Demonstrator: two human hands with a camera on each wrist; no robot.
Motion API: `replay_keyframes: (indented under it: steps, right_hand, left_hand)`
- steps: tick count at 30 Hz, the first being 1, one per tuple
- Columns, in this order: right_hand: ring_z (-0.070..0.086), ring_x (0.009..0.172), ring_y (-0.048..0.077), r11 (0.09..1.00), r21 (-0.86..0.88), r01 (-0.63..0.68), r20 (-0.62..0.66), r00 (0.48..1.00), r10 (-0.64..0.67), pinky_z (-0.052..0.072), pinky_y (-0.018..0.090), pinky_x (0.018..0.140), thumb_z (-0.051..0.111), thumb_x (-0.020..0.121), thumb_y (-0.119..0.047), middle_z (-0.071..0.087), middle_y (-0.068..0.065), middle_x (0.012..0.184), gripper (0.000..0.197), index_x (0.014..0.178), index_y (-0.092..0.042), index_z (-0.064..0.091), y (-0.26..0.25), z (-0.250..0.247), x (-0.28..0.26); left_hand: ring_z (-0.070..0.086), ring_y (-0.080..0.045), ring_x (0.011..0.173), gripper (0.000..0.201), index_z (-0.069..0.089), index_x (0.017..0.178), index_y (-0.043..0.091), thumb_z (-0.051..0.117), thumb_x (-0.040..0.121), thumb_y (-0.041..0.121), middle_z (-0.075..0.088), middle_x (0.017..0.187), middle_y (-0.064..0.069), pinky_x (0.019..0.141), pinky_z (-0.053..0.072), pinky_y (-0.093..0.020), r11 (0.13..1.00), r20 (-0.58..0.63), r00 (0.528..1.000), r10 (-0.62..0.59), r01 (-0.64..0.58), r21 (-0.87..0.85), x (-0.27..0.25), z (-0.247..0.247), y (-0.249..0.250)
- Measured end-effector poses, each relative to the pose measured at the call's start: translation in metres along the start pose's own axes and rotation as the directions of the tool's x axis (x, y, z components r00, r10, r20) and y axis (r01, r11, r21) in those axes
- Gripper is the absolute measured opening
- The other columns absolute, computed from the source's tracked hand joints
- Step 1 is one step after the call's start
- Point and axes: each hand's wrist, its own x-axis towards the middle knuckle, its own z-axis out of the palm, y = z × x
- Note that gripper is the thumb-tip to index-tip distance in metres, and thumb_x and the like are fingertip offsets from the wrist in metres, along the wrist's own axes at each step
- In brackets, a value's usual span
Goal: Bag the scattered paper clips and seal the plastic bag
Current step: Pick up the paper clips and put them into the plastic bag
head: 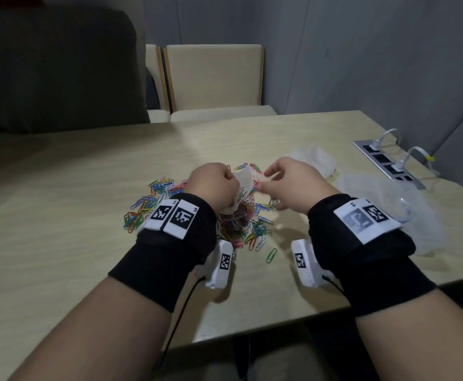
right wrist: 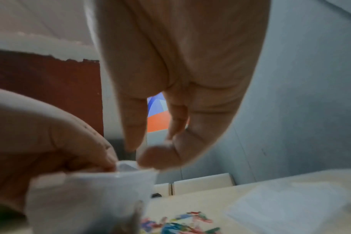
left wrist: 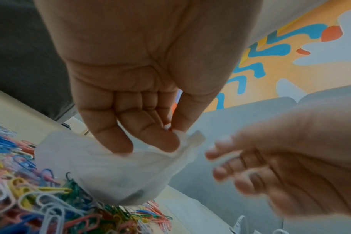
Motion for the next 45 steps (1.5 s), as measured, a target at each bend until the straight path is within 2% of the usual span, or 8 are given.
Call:
replay_keyframes:
  steps: [4,8,10,17,23,32,39,45]
  right_hand:
    - [0.064,0.080,0.020,0.841,-0.541,0.007,0.264,0.951,0.163,0.052,0.027,0.072,0.075,0.078,-0.040,0.066,0.004,0.104,0.046,0.113,-0.014,0.061,0.007,0.005,-0.012]
    - [0.063,0.062,0.020,0.699,-0.712,0.063,0.347,0.897,0.273,0.053,0.025,0.062,0.082,0.065,-0.036,0.066,0.001,0.068,0.029,0.072,-0.014,0.064,0.014,0.020,-0.015]
    - [0.060,0.062,0.021,0.725,-0.686,0.060,0.334,0.911,0.242,0.049,0.025,0.059,0.079,0.070,-0.030,0.060,0.002,0.062,0.027,0.064,-0.014,0.058,0.017,0.029,-0.011]
    - [0.060,0.088,0.027,0.776,-0.627,0.065,0.201,0.976,0.080,0.046,0.030,0.068,0.063,0.090,-0.023,0.062,0.009,0.094,0.017,0.100,-0.009,0.058,0.007,0.045,0.016]
    - [0.045,0.129,0.034,0.785,-0.588,0.195,0.339,0.941,0.021,0.046,0.047,0.100,0.079,0.070,-0.048,0.034,0.008,0.146,0.095,0.148,-0.032,0.027,-0.001,0.056,0.019]
    - [0.061,0.100,0.031,0.706,-0.663,0.250,0.313,0.949,-0.042,0.047,0.033,0.071,0.060,0.092,-0.020,0.049,0.014,0.123,0.039,0.129,-0.014,0.049,-0.006,0.064,0.021]
    - [0.062,0.098,0.027,0.765,-0.624,0.159,0.160,0.984,-0.075,0.049,0.030,0.080,0.058,0.094,-0.016,0.067,0.012,0.109,0.023,0.113,-0.006,0.064,0.000,0.043,0.024]
    - [0.070,0.085,0.027,0.997,-0.063,-0.044,0.012,0.999,0.045,0.058,0.036,0.080,0.070,0.086,-0.018,0.070,0.010,0.095,0.011,0.091,-0.010,0.065,0.007,0.022,0.027]
  left_hand:
    - [0.060,-0.027,0.085,0.024,0.061,0.069,0.018,0.055,0.092,0.021,0.063,0.075,-0.004,0.071,0.042,-0.029,0.999,0.001,0.999,-0.040,0.040,-0.015,0.003,-0.004,-0.007]
    - [0.066,-0.030,0.086,0.022,0.065,0.070,0.016,0.057,0.090,0.020,0.067,0.071,-0.004,0.079,0.055,-0.035,0.994,0.004,0.998,-0.069,0.069,-0.082,0.002,-0.007,-0.012]
    - [0.068,-0.032,0.087,0.021,0.067,0.071,0.015,0.057,0.089,0.019,0.071,0.077,-0.008,0.084,0.057,-0.041,0.991,0.001,0.997,-0.072,0.072,-0.114,0.001,-0.010,-0.015]
    - [0.067,-0.034,0.086,0.027,0.060,0.062,0.019,0.056,0.089,0.019,0.068,0.077,-0.009,0.084,0.057,-0.044,0.991,-0.024,0.997,-0.080,0.077,-0.110,0.000,-0.020,-0.025]
    - [0.067,-0.036,0.083,0.024,0.062,0.067,0.015,0.056,0.089,0.018,0.071,0.080,-0.014,0.082,0.057,-0.047,0.989,-0.063,0.993,-0.102,0.094,-0.111,0.002,-0.028,-0.033]
    - [0.070,-0.032,0.078,0.023,0.063,0.066,0.016,0.059,0.088,0.020,0.072,0.069,-0.009,0.079,0.060,-0.047,0.979,-0.038,0.992,-0.118,0.110,-0.171,0.003,-0.023,-0.036]
    - [0.074,-0.020,0.069,0.018,0.069,0.081,0.004,0.058,0.090,0.015,0.074,0.060,-0.005,0.079,0.061,-0.042,0.975,-0.007,0.994,-0.106,0.103,-0.195,0.001,-0.022,-0.032]
    - [0.075,-0.022,0.071,0.020,0.069,0.077,0.002,0.059,0.090,0.012,0.075,0.062,-0.007,0.078,0.062,-0.043,0.979,0.015,0.995,-0.097,0.098,-0.181,0.001,-0.020,-0.028]
